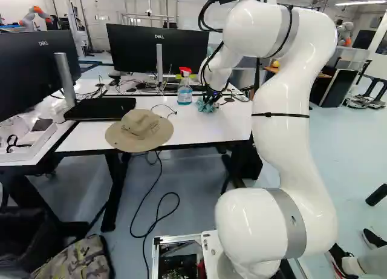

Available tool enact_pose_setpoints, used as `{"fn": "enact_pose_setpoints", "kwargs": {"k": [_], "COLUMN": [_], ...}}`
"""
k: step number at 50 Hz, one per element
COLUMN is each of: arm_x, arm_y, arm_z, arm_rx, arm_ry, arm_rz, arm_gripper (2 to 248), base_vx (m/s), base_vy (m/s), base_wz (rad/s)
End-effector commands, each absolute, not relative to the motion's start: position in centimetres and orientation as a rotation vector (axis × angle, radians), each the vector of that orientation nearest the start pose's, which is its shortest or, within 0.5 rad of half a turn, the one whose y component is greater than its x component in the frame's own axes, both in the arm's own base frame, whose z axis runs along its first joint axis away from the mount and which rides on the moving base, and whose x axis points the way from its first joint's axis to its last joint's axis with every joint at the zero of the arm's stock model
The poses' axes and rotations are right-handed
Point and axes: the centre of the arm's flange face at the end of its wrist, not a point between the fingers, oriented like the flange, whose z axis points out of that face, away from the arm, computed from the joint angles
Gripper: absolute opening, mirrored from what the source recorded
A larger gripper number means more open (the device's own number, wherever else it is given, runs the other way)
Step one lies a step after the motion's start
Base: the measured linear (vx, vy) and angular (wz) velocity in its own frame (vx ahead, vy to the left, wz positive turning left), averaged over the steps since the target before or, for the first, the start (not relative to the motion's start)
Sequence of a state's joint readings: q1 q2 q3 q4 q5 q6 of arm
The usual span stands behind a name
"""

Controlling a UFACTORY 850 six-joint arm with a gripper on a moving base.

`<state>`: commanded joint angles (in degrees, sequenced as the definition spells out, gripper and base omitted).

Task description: Clean the table with the green towel

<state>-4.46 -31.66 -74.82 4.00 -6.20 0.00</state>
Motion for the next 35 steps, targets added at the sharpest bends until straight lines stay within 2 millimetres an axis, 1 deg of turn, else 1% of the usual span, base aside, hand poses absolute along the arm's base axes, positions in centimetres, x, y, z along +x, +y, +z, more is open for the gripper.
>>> {"fn": "enact_pose_setpoints", "kwargs": {"k": [16,35], "arm_x": [65.7,65.7], "arm_y": [-5.2,-8.2], "arm_z": [41.5,41.5], "arm_rx": [-2.973,-2.980], "arm_ry": [0.219,0.287], "arm_rz": [-0.977,-0.985], "arm_gripper": [46,46], "base_vx": [0.000,0.000], "base_vy": [0.000,0.000], "base_wz": [0.000,0.000]}}
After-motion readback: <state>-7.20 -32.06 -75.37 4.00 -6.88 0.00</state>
